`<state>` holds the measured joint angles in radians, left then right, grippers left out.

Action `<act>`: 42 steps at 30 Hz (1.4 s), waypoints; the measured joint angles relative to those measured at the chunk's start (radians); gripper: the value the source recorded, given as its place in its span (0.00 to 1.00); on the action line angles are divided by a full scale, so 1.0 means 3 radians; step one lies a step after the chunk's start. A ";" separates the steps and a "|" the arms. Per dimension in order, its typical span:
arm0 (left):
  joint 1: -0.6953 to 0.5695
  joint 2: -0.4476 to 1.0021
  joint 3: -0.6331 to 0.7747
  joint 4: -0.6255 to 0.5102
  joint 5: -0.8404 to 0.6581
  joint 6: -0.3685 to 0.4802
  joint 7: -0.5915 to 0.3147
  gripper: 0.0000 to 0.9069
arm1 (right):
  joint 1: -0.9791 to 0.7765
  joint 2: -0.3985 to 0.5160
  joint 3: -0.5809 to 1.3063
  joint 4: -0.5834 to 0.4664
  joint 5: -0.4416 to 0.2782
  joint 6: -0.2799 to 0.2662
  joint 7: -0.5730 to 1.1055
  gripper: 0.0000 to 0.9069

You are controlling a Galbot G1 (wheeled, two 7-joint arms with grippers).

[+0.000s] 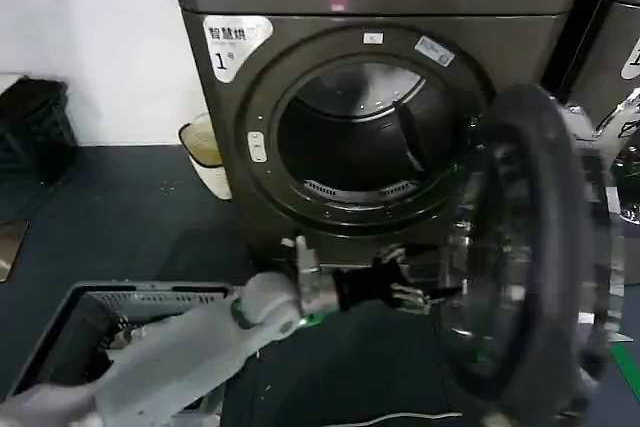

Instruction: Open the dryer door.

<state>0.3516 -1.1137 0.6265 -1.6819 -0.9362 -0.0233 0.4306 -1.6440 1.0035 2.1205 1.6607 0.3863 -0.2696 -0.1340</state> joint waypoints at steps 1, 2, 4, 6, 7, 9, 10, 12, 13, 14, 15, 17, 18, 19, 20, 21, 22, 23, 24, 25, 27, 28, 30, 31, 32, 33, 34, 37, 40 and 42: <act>-0.0044 -0.0052 0.0038 0.0039 0.0032 -0.0006 -0.0005 1.00 | -0.0017 0.0001 0.0053 -0.0009 0.0002 -0.0001 -0.0050 1.00; -0.0081 -0.0109 0.0067 0.0080 0.0073 -0.0024 -0.0028 1.00 | -0.0029 0.0000 0.0101 -0.0021 0.0004 0.0011 -0.0078 1.00; -0.0142 -0.0230 0.0114 0.0174 0.0106 -0.0031 -0.0066 1.00 | -0.0053 -0.0011 0.0188 -0.0049 0.0046 0.0017 -0.0096 1.00; -0.0203 -0.0366 0.0151 0.0280 0.0161 -0.0034 -0.0081 1.00 | -0.0076 -0.0006 0.0249 -0.0062 0.0082 0.0009 -0.0111 1.00; -0.0234 -0.0438 0.0166 0.0342 0.0170 -0.0038 -0.0107 1.00 | -0.0082 0.0003 0.0266 -0.0063 0.0084 0.0010 -0.0120 1.00; -0.0286 -0.0590 0.0184 0.0455 0.0179 -0.0038 -0.0135 1.00 | -0.0092 0.0034 0.0288 -0.0061 0.0083 0.0043 -0.0184 1.00; -0.0305 -0.0673 0.0190 0.0526 0.0193 -0.0038 -0.0139 1.00 | -0.0099 0.0056 0.0299 -0.0058 0.0083 0.0060 -0.0219 1.00; -0.0339 -0.0805 0.0216 0.0649 0.0221 -0.0037 -0.0166 1.00 | -0.0101 0.0081 0.0315 -0.0049 0.0087 0.0071 -0.0234 1.00; -0.0344 -0.0872 0.0225 0.0709 0.0248 -0.0037 -0.0202 1.00 | -0.0101 0.0090 0.0320 -0.0048 0.0091 0.0080 -0.0232 1.00; -0.0347 -0.0933 0.0228 0.0766 0.0253 -0.0033 -0.0236 1.00 | -0.0098 0.0095 0.0324 -0.0052 0.0097 0.0086 -0.0211 1.00; -0.0358 -0.0994 0.0228 0.0819 0.0270 -0.0028 -0.0258 1.00 | -0.0093 0.0096 0.0327 -0.0059 0.0133 0.0078 -0.0159 1.00; -0.0372 -0.1101 0.0230 0.0919 0.0308 -0.0035 -0.0270 1.00 | -0.0087 0.0095 0.0340 -0.0073 0.0203 0.0043 -0.0097 1.00; -0.0372 -0.1151 0.0229 0.0959 0.0317 -0.0035 -0.0293 1.00 | -0.0088 0.0095 0.0341 -0.0081 0.0205 0.0053 -0.0097 1.00; -0.0377 -0.1195 0.0228 0.0997 0.0325 -0.0033 -0.0315 1.00 | -0.0089 0.0097 0.0339 -0.0086 0.0205 0.0080 -0.0097 1.00; -0.0378 -0.1245 0.0221 0.1039 0.0327 -0.0027 -0.0338 1.00 | -0.0090 0.0099 0.0335 -0.0094 0.0201 0.0118 -0.0104 1.00; -0.0378 -0.1287 0.0217 0.1069 0.0325 -0.0018 -0.0352 1.00 | -0.0094 0.0103 0.0325 -0.0105 0.0187 0.0176 -0.0126 1.00; -0.0380 -0.1332 0.0209 0.1098 0.0322 -0.0015 -0.0369 1.00 | -0.0095 0.0105 0.0322 -0.0110 0.0179 0.0211 -0.0134 1.00; -0.0384 -0.1377 0.0203 0.1130 0.0327 -0.0019 -0.0401 1.00 | -0.0096 0.0107 0.0320 -0.0110 0.0178 0.0218 -0.0138 1.00; -0.0387 -0.1419 0.0198 0.1161 0.0330 -0.0021 -0.0423 1.00 | -0.0100 0.0111 0.0320 -0.0110 0.0177 0.0223 -0.0151 1.00; -0.0391 -0.1455 0.0193 0.1189 0.0339 -0.0029 -0.0446 1.00 | -0.0100 0.0111 0.0320 -0.0110 0.0177 0.0228 -0.0156 1.00; -0.0403 -0.1531 0.0179 0.1246 0.0390 -0.0067 -0.0504 1.00 | -0.0100 0.0110 0.0318 -0.0106 0.0177 0.0231 -0.0156 1.00; -0.0407 -0.1573 0.0162 0.1289 0.0415 -0.0082 -0.0520 1.00 | -0.0100 0.0109 0.0316 -0.0103 0.0177 0.0236 -0.0156 1.00; -0.0411 -0.1649 0.0128 0.1360 0.0383 -0.0075 -0.0589 1.00 | -0.0097 0.0106 0.0305 -0.0096 0.0177 0.0246 -0.0157 1.00; -0.0402 -0.1657 0.0103 0.1401 0.0367 -0.0075 -0.0614 1.00 | -0.0095 0.0106 0.0302 -0.0096 0.0176 0.0249 -0.0160 1.00; -0.0418 -0.1650 0.0092 0.1441 0.0375 -0.0083 -0.0620 1.00 | -0.0094 0.0106 0.0292 -0.0089 0.0176 0.0261 -0.0173 1.00; -0.0412 -0.1651 0.0080 0.1468 0.0383 -0.0092 -0.0637 1.00 | -0.0093 0.0106 0.0283 -0.0084 0.0175 0.0275 -0.0176 1.00; -0.0423 -0.1652 0.0074 0.1494 0.0396 -0.0093 -0.0663 1.00 | -0.0084 0.0106 0.0275 -0.0082 0.0173 0.0278 -0.0165 1.00; -0.0436 -0.1652 0.0038 0.1519 0.0375 -0.0106 -0.0783 1.00 | -0.0065 0.0106 0.0249 -0.0080 0.0169 0.0289 -0.0159 1.00; -0.0444 -0.1651 -0.0002 0.1532 0.0417 -0.0188 -0.0837 1.00 | -0.0048 0.0111 0.0225 -0.0093 0.0161 0.0309 -0.0159 1.00; -0.0443 -0.1651 -0.0021 0.1531 0.0448 -0.0236 -0.0864 1.00 | -0.0040 0.0113 0.0218 -0.0096 0.0159 0.0314 -0.0159 1.00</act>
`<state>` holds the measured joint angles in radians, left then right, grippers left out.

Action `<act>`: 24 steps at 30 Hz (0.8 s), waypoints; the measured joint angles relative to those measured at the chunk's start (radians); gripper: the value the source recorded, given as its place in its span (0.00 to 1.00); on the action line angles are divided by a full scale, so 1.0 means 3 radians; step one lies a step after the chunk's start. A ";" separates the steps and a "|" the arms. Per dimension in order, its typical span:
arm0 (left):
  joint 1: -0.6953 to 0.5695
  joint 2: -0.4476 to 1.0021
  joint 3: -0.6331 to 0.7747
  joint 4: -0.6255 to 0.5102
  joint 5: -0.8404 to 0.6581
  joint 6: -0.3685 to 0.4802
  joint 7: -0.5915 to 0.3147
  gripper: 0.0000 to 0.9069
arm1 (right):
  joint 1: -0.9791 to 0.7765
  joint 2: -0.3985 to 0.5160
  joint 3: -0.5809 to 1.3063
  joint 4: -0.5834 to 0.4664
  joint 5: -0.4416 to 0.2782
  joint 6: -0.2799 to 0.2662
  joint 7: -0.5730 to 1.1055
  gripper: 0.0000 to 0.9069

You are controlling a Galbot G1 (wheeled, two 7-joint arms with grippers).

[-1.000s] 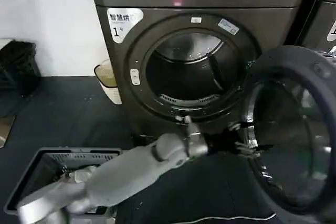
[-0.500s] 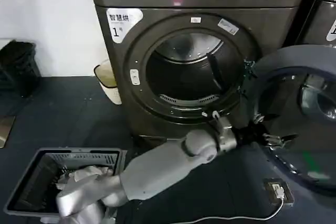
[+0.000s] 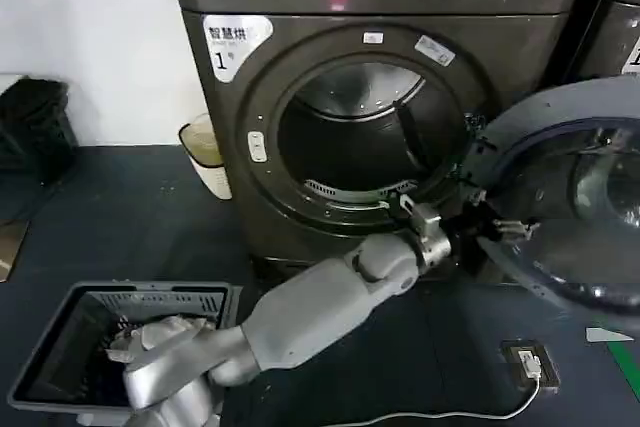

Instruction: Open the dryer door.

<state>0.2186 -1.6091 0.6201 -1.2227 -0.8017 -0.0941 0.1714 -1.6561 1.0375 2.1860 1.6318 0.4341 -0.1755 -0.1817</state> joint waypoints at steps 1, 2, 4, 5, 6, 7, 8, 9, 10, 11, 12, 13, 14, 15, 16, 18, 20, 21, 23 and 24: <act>0.0001 0.0000 -0.0013 -0.0015 0.0000 -0.0038 -0.0007 1.00 | 0.0002 -0.0004 0.0000 -0.0001 0.0000 0.0002 0.0000 1.00; 0.0013 0.0000 -0.0021 -0.0040 -0.0001 -0.0074 -0.0006 1.00 | 0.0003 -0.0012 0.0002 -0.0005 0.0000 0.0004 0.0001 1.00; 0.0023 0.0000 -0.0020 -0.0102 -0.0035 -0.0232 0.0002 1.00 | 0.0009 -0.0031 0.0016 -0.0007 0.0000 0.0004 0.0005 1.00; 0.0027 0.0000 -0.0016 -0.0143 -0.0055 -0.0319 0.0012 1.00 | 0.0012 -0.0037 0.0026 -0.0006 0.0001 0.0008 0.0009 1.00; 0.0026 0.0000 -0.0003 -0.0192 -0.0073 -0.0451 0.0014 1.00 | 0.0017 -0.0042 0.0034 -0.0003 0.0001 0.0016 0.0017 1.00; 0.0032 0.0000 0.0000 -0.0236 -0.0070 -0.0567 0.0012 1.00 | 0.0020 -0.0043 0.0036 0.0002 0.0001 0.0024 0.0018 1.00; 0.0030 0.0000 0.0000 -0.0284 -0.0084 -0.0665 -0.0005 1.00 | 0.0023 -0.0046 0.0039 0.0004 0.0001 0.0031 0.0020 1.00; 0.0033 0.0002 0.0000 -0.0344 -0.0134 -0.0740 -0.0023 1.00 | 0.0027 -0.0049 0.0038 0.0009 0.0001 0.0035 0.0019 1.00; 0.0044 0.0051 -0.0003 -0.0428 -0.0187 -0.0791 -0.0032 1.00 | 0.0029 -0.0052 0.0039 0.0012 0.0002 0.0043 0.0020 1.00; 0.0042 0.0159 -0.0001 -0.0493 -0.0218 -0.0829 -0.0052 1.00 | 0.0030 -0.0055 0.0041 0.0011 0.0002 0.0050 0.0021 1.00; 0.0037 0.0294 -0.0007 -0.0575 -0.0215 -0.0850 -0.0071 1.00 | 0.0030 -0.0062 0.0040 0.0011 0.0002 0.0053 0.0021 1.00; 0.0047 0.0438 -0.0019 -0.0681 -0.0208 -0.0877 -0.0104 1.00 | 0.0032 -0.0072 0.0040 0.0012 0.0002 0.0054 0.0021 1.00; 0.0059 0.0573 -0.0040 -0.0784 -0.0224 -0.0894 -0.0158 1.00 | 0.0035 -0.0080 0.0041 0.0012 0.0002 0.0058 0.0021 1.00; 0.0057 0.0713 -0.0054 -0.0876 -0.0253 -0.0906 -0.0186 1.00 | 0.0040 -0.0089 0.0041 0.0012 0.0002 0.0062 0.0021 1.00; 0.0073 0.0866 -0.0062 -0.0978 -0.0263 -0.0937 -0.0199 1.00 | 0.0045 -0.0096 0.0041 0.0013 0.0002 0.0063 0.0021 1.00; 0.0102 0.1146 -0.0088 -0.1164 -0.0267 -0.0990 -0.0198 1.00 | 0.0052 -0.0107 0.0042 0.0017 0.0001 0.0069 0.0021 1.00; 0.0148 0.1409 -0.0123 -0.1338 -0.0319 -0.1015 -0.0192 1.00 | 0.0068 -0.0120 0.0042 0.0027 -0.0002 0.0070 0.0025 1.00; 0.0172 0.1530 -0.0145 -0.1409 -0.0350 -0.1010 -0.0193 1.00 | 0.0081 -0.0127 0.0043 0.0038 -0.0013 0.0069 0.0032 1.00; 0.0234 0.1787 -0.0196 -0.1565 -0.0387 -0.0995 -0.0182 1.00 | 0.0102 -0.0137 0.0043 0.0063 -0.0050 0.0062 0.0049 1.00; 0.0256 0.1913 -0.0214 -0.1627 -0.0408 -0.0994 -0.0170 1.00 | 0.0117 -0.0142 0.0044 0.0076 -0.0086 0.0058 0.0068 1.00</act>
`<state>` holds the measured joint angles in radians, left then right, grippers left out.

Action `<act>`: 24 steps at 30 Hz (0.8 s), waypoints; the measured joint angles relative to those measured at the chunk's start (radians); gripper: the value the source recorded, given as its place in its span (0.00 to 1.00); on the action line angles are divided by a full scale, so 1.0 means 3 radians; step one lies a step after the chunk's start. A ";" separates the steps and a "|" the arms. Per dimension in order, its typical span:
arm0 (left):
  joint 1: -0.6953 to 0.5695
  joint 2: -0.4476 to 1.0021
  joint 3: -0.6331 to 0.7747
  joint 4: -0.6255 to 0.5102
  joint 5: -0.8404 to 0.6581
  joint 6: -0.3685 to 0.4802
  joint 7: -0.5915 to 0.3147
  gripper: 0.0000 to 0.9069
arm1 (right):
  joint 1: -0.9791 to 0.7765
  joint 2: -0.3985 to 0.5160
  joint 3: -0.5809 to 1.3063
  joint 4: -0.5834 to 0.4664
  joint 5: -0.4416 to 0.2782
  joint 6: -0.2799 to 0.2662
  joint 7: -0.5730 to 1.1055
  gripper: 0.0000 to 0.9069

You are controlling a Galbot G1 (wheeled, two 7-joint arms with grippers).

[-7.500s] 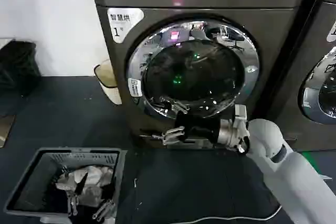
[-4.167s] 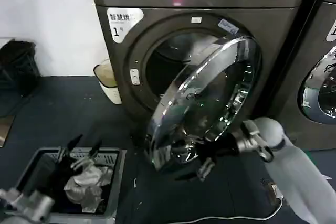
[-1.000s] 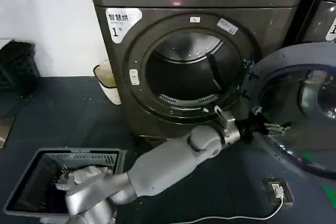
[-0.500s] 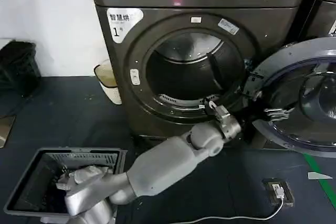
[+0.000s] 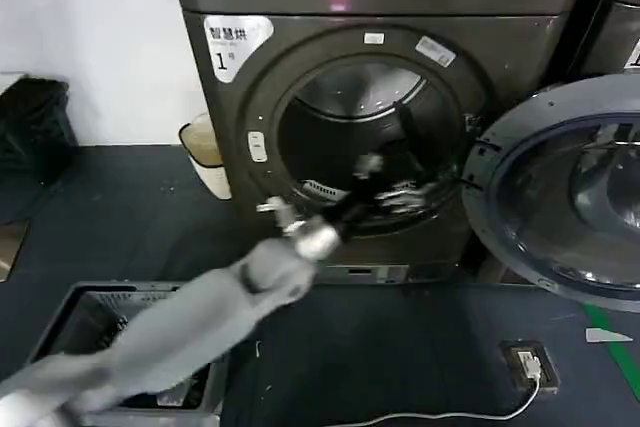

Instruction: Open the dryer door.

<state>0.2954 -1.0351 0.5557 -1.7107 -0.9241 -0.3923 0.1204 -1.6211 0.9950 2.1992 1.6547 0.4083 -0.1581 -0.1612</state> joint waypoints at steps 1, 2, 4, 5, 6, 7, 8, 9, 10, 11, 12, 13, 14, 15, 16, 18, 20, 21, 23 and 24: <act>0.0032 0.0135 -0.0025 -0.0059 -0.0055 -0.0022 0.0049 1.00 | 0.0017 -0.0003 0.0000 0.0016 -0.0022 -0.0009 0.0015 1.00; 0.0068 0.0274 -0.0052 -0.0120 -0.0135 -0.0069 0.0120 1.00 | 0.0033 -0.0005 0.0000 0.0034 -0.0035 -0.0024 0.0024 1.00; 0.0152 0.0557 -0.0108 -0.0214 -0.0193 -0.0144 0.0155 1.00 | 0.0064 -0.0008 0.0002 0.0077 -0.0043 -0.0089 0.0045 1.00; 0.0201 0.0684 -0.0142 -0.0263 -0.0228 -0.0149 0.0156 1.00 | 0.0081 -0.0008 0.0011 0.0103 -0.0048 -0.0136 0.0063 1.00; 0.0251 0.0818 -0.0176 -0.0305 -0.0241 -0.0145 0.0148 1.00 | 0.0094 -0.0009 0.0014 0.0123 -0.0076 -0.0155 0.0072 1.00; 0.0299 0.0933 -0.0212 -0.0346 -0.0228 -0.0141 0.0151 1.00 | 0.0109 -0.0014 0.0013 0.0134 -0.0135 -0.0153 0.0073 1.00; 0.0354 0.1047 -0.0251 -0.0388 -0.0217 -0.0127 0.0163 1.00 | 0.0127 -0.0020 0.0005 0.0143 -0.0183 -0.0152 0.0074 1.00; 0.0413 0.1167 -0.0304 -0.0427 -0.0220 -0.0088 0.0177 1.00 | 0.0143 -0.0022 -0.0001 0.0155 -0.0201 -0.0156 0.0079 1.00; 0.0479 0.1295 -0.0358 -0.0459 -0.0223 -0.0034 0.0211 1.00 | 0.0159 -0.0022 -0.0010 0.0166 -0.0213 -0.0164 0.0084 1.00; 0.0540 0.1414 -0.0418 -0.0497 -0.0201 0.0037 0.0232 1.00 | 0.0176 -0.0023 -0.0020 0.0172 -0.0242 -0.0175 0.0096 1.00; 0.0608 0.1536 -0.0478 -0.0530 -0.0165 0.0116 0.0240 1.00 | 0.0186 -0.0024 -0.0024 0.0174 -0.0265 -0.0183 0.0103 1.00; 0.0687 0.1672 -0.0556 -0.0563 -0.0155 0.0192 0.0241 1.00 | 0.0203 -0.0027 -0.0034 0.0175 -0.0297 -0.0189 0.0111 1.00; 0.0758 0.1798 -0.0634 -0.0600 -0.0147 0.0290 0.0219 1.00 | 0.0219 -0.0031 -0.0041 0.0174 -0.0325 -0.0193 0.0122 1.00; 0.0824 0.1917 -0.0706 -0.0630 -0.0153 0.0389 0.0217 1.00 | 0.0240 -0.0038 -0.0053 0.0171 -0.0351 -0.0193 0.0124 1.00; 0.0889 0.2034 -0.0778 -0.0659 -0.0163 0.0476 0.0238 1.00 | 0.0254 -0.0043 -0.0061 0.0167 -0.0364 -0.0193 0.0124 1.00; 0.0997 0.2269 -0.0917 -0.0699 -0.0143 0.0688 0.0276 1.00 | 0.0289 -0.0055 -0.0078 0.0165 -0.0378 -0.0192 0.0120 1.00; 0.1078 0.2488 -0.1025 -0.0710 -0.0090 0.0932 0.0345 1.00 | 0.0318 -0.0060 -0.0094 0.0164 -0.0381 -0.0190 0.0112 1.00; 0.1105 0.2586 -0.1066 -0.0707 -0.0041 0.1073 0.0385 1.00 | 0.0329 -0.0064 -0.0102 0.0157 -0.0381 -0.0187 0.0108 1.00; 0.1151 0.2768 -0.1104 -0.0666 -0.0033 0.1351 0.0487 1.00 | 0.0344 -0.0075 -0.0115 0.0131 -0.0381 -0.0177 0.0097 1.00; 0.1168 0.2860 -0.1117 -0.0643 -0.0042 0.1499 0.0547 1.00 | 0.0348 -0.0079 -0.0117 0.0124 -0.0381 -0.0170 0.0095 1.00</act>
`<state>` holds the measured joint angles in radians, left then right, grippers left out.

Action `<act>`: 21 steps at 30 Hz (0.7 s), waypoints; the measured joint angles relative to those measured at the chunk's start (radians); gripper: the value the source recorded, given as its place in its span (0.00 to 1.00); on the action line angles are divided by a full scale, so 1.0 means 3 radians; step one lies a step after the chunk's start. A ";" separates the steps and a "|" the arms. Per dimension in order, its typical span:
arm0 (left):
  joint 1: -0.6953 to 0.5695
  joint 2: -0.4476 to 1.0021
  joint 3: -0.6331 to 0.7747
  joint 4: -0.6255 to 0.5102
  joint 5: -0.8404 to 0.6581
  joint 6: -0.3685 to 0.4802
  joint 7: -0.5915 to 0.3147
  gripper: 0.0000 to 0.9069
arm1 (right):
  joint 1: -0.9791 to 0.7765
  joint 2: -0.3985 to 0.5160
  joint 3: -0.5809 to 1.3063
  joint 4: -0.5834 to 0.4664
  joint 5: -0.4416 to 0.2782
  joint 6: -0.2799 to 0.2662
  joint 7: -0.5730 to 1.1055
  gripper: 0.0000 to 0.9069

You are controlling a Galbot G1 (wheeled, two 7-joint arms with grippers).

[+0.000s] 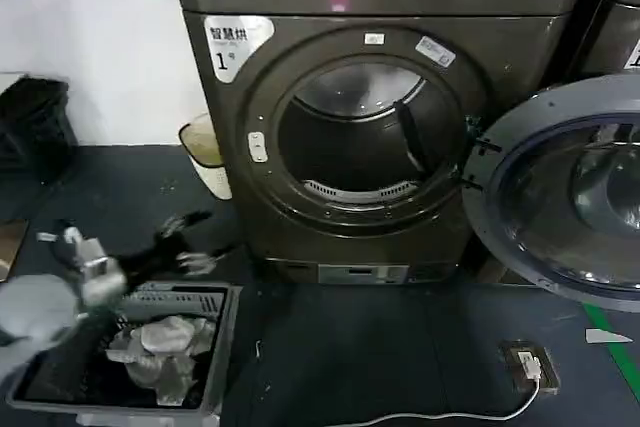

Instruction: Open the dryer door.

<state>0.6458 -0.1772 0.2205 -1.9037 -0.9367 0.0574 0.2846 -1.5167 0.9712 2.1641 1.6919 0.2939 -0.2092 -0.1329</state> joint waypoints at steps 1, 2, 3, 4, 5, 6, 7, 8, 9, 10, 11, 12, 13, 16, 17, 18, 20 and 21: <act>0.0020 0.0072 -0.0008 0.0013 0.0023 0.0114 0.0044 1.00 | 0.0008 -0.0011 -0.0010 -0.0018 -0.0005 0.0020 -0.0003 1.00; 0.0045 0.0145 -0.0010 0.0031 0.0083 0.0198 0.0109 1.00 | 0.0012 -0.0027 -0.0024 -0.0042 -0.0013 0.0036 -0.0006 1.00; 0.0072 0.0226 -0.0010 0.0058 0.0172 0.0225 0.0195 1.00 | 0.0019 -0.0040 -0.0035 -0.0069 -0.0032 0.0054 -0.0010 1.00; 0.0090 0.0296 -0.0002 0.0082 0.0287 0.0265 0.0261 1.00 | 0.0033 -0.0054 -0.0041 -0.0098 -0.0043 0.0060 -0.0015 1.00; 0.0104 0.0363 0.0019 0.0113 0.0383 0.0337 0.0289 1.00 | 0.0045 -0.0061 -0.0049 -0.0119 -0.0047 0.0061 -0.0016 1.00; 0.0115 0.0417 0.0044 0.0132 0.0456 0.0411 0.0327 1.00 | 0.0059 -0.0069 -0.0062 -0.0138 -0.0052 0.0061 -0.0016 1.00; 0.0120 0.0466 0.0072 0.0156 0.0530 0.0471 0.0393 1.00 | 0.0073 -0.0075 -0.0079 -0.0144 -0.0062 0.0062 -0.0015 1.00; 0.0123 0.0505 0.0099 0.0179 0.0592 0.0501 0.0452 1.00 | 0.0083 -0.0077 -0.0092 -0.0148 -0.0072 0.0064 -0.0014 1.00; 0.0124 0.0536 0.0125 0.0199 0.0662 0.0527 0.0503 1.00 | 0.0099 -0.0077 -0.0112 -0.0148 -0.0075 0.0065 -0.0012 1.00; 0.0125 0.0562 0.0160 0.0228 0.0736 0.0572 0.0566 1.00 | 0.0109 -0.0077 -0.0128 -0.0148 -0.0075 0.0064 -0.0011 1.00; 0.0126 0.0581 0.0191 0.0257 0.0809 0.0605 0.0612 1.00 | 0.0116 -0.0077 -0.0149 -0.0146 -0.0075 0.0064 -0.0011 1.00; 0.0129 0.0597 0.0216 0.0281 0.0879 0.0622 0.0659 1.00 | 0.0120 -0.0077 -0.0162 -0.0144 -0.0075 0.0064 -0.0011 1.00; 0.0130 0.0613 0.0244 0.0304 0.0947 0.0646 0.0704 1.00 | 0.0120 -0.0076 -0.0167 -0.0144 -0.0075 0.0064 -0.0010 1.00; 0.0139 0.0665 0.0302 0.0371 0.1109 0.0690 0.0817 1.00 | 0.0111 -0.0072 -0.0173 -0.0151 -0.0074 0.0065 -0.0011 1.00; 0.0140 0.0681 0.0307 0.0385 0.1182 0.0681 0.0884 1.00 | 0.0108 -0.0072 -0.0172 -0.0154 -0.0073 0.0067 -0.0011 1.00; 0.0141 0.0694 0.0312 0.0392 0.1231 0.0677 0.0929 1.00 | 0.0107 -0.0072 -0.0172 -0.0159 -0.0073 0.0068 -0.0011 1.00; 0.0143 0.0720 0.0316 0.0391 0.1294 0.0683 0.0991 1.00 | 0.0103 -0.0070 -0.0173 -0.0160 -0.0070 0.0069 -0.0011 1.00; 0.0143 0.0728 0.0316 0.0397 0.1355 0.0676 0.1024 1.00 | 0.0103 -0.0066 -0.0173 -0.0160 -0.0070 0.0069 -0.0012 1.00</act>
<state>0.6887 0.0411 0.3154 -1.7846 -0.5303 0.2602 0.5918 -1.4859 0.9515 2.1124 1.6439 0.2730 -0.1885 -0.1364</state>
